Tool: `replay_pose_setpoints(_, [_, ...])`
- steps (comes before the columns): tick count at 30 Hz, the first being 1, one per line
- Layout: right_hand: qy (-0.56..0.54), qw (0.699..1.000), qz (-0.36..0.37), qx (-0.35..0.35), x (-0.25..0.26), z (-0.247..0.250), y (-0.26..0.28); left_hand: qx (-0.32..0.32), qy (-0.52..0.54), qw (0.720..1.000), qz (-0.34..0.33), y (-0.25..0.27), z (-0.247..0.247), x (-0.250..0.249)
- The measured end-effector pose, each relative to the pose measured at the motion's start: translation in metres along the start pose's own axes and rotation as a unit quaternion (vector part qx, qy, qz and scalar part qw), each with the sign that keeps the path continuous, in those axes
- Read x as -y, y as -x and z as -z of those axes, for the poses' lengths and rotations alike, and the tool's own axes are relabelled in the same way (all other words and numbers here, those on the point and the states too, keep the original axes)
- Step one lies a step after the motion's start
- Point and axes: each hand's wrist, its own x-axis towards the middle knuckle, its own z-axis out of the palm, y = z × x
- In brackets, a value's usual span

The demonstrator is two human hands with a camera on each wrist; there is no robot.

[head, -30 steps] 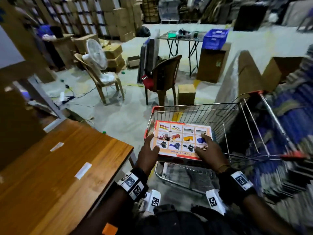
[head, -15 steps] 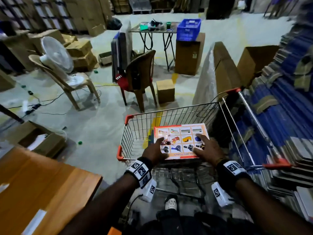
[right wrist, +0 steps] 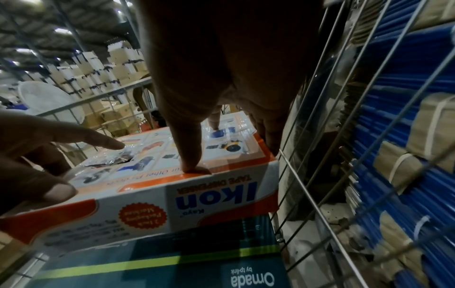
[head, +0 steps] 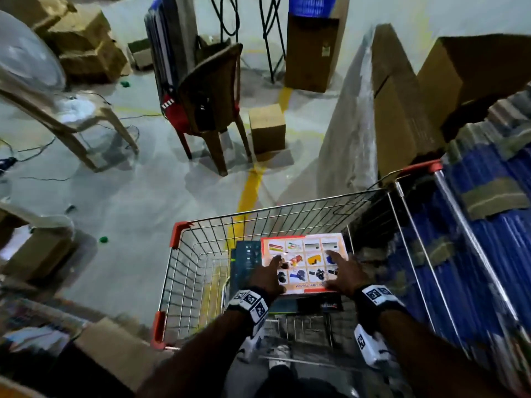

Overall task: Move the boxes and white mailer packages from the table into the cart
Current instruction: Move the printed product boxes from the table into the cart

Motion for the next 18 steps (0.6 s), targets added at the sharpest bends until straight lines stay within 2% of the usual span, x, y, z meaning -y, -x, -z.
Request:
replay_pose_setpoints(3, [0.011, 1.0, -0.008, 0.024, 0.0, 0.0, -0.032, 0.005, -0.004, 1.0, 0.02, -0.03, -0.006, 0.0])
replay_pose_setpoints(7, [0.021, 0.999, -0.024, 0.007, -0.008, -0.005, -0.071, 0.018, -0.009, 0.999, 0.041, -0.059, -0.014, -0.003])
replay_pose_setpoints(11, [0.025, 0.998, -0.042, 0.025, -0.022, -0.017, -0.102, 0.021, -0.02, 0.999, 0.043, -0.078, -0.02, -0.004])
replay_pose_setpoints(16, [0.031, 0.999, -0.023, 0.028, -0.072, -0.061, -0.158, 0.021, -0.039, 0.997, 0.056, -0.09, -0.03, -0.006])
replay_pose_setpoints(18, [0.051, 0.998, -0.018, 0.026, -0.06, -0.053, -0.144, 0.03, -0.047, 0.996, 0.066, -0.092, -0.033, -0.007])
